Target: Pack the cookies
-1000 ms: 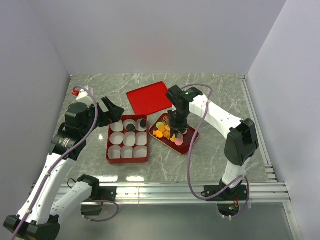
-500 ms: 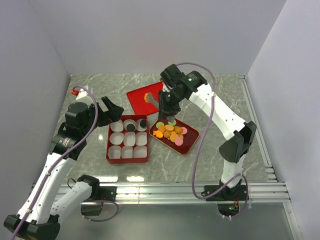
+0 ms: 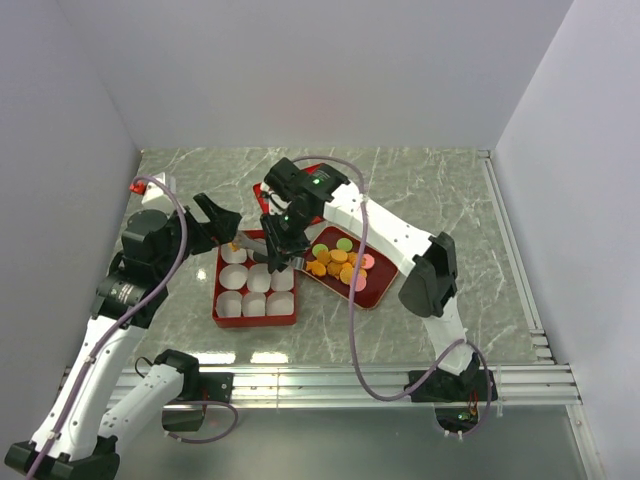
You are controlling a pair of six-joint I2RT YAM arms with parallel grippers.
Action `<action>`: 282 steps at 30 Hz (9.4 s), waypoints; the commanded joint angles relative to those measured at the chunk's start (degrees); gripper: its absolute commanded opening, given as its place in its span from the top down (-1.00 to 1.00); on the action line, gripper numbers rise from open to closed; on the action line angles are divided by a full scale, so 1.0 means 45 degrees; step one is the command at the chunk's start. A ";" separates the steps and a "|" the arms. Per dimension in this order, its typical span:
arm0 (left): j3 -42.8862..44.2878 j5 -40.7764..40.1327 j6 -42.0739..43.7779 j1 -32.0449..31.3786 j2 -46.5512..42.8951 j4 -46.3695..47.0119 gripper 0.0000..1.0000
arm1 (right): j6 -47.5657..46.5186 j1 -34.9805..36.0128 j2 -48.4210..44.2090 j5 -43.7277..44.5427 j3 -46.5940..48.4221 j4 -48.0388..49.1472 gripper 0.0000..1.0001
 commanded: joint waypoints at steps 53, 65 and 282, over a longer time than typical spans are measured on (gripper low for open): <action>0.0566 0.0343 -0.0274 -0.0013 -0.0230 -0.0007 -0.99 | 0.0640 -0.0055 0.0229 0.2073 0.1306 0.0623 0.03; 0.0644 -0.0322 -0.0372 0.0007 0.0121 -0.0007 -0.99 | 0.0425 -0.1402 -0.5372 0.3832 -0.4954 0.0837 0.06; -0.0078 0.1124 -0.0352 -0.0189 0.0766 0.0892 -0.99 | -0.0629 -0.2615 -0.6122 0.3638 -0.9925 0.0818 -0.03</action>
